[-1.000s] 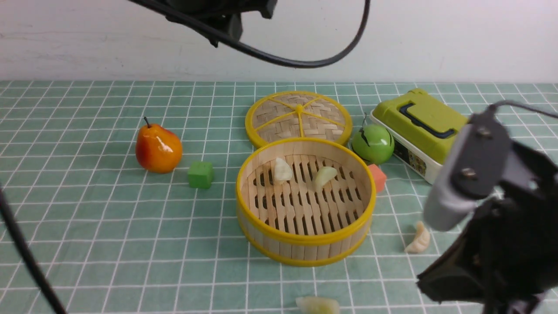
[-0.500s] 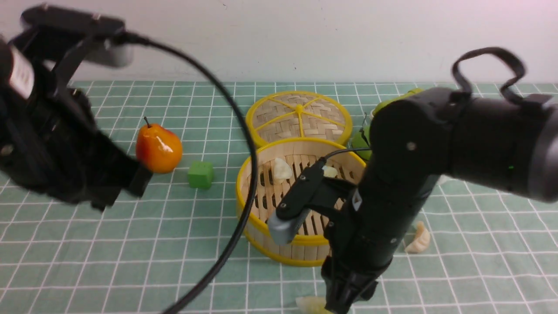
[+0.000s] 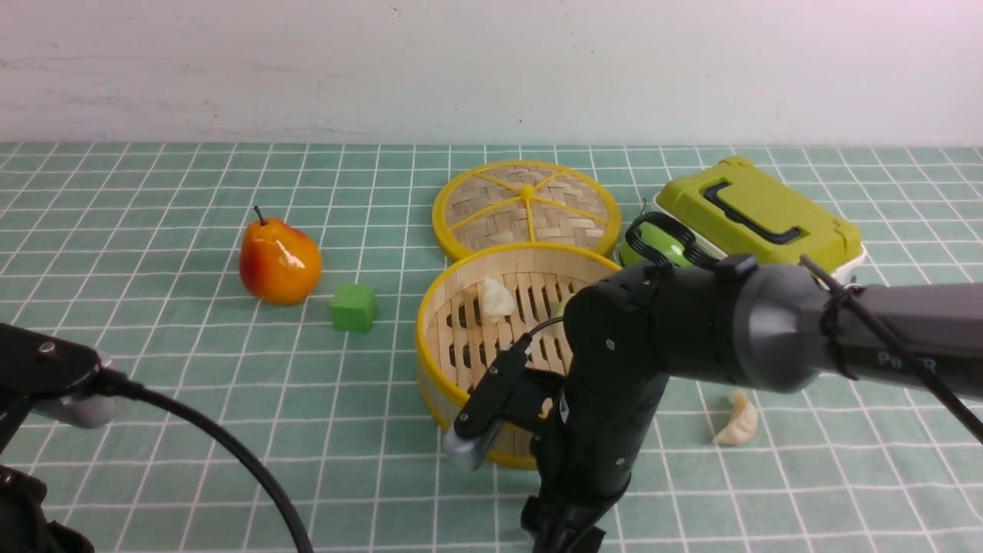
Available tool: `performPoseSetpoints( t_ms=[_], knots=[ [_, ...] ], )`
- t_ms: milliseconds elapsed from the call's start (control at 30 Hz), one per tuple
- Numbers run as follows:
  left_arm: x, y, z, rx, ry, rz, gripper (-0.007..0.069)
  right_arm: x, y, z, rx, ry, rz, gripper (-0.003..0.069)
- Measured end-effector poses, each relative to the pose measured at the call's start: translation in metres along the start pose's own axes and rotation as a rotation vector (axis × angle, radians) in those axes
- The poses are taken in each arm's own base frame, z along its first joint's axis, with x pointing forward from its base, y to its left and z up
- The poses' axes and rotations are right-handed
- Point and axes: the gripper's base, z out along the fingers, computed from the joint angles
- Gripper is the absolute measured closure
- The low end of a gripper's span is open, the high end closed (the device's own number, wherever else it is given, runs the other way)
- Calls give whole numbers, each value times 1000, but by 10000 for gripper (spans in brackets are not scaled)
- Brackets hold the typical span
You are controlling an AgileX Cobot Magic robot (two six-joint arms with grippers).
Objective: Put the dumplings into the steamer on the table with the blue tablecloth.
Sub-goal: 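Reach for and grasp a dumpling lying on the table beside the steamer, then place the dumpling in the bamboo steamer basket with the right gripper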
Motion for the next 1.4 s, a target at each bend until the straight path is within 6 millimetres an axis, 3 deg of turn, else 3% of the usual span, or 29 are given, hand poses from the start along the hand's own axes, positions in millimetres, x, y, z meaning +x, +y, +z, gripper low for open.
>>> performPoseSetpoints(
  t_ms=[133,233,300,433,567,700,867,967,1067,1200,1300,1400],
  knots=[
    [0,0,0,1,-4,0,638,1,1,-1,-10,15,4,418],
    [0,0,0,1,-5,0,638,0,2,-8,-36,61,10,413],
    [0,0,0,1,-5,0,638,-8,2,-29,-41,61,12,410],
    [0,0,0,1,-5,0,638,-33,-2,-71,11,-86,21,410],
    [0,0,0,1,-5,0,638,-62,-18,-90,71,-281,129,410],
    [1,-1,0,16,-1,-7,638,-78,-40,-69,90,-345,275,410],
    [3,-3,0,34,24,-16,638,-74,-67,-20,118,-255,413,410],
    [4,-3,0,33,34,-16,638,-73,-72,-22,138,-260,454,372],
    [4,-3,0,33,36,-16,638,-71,-76,-28,147,-228,476,257],
    [4,-3,0,33,36,-16,638,-61,-69,-69,152,-178,419,90],
    [4,-3,0,34,36,-17,638,-44,-59,-115,156,-178,398,41],
    [3,-3,0,36,25,-17,637,-17,-59,-131,158,-150,429,40]
  ],
)
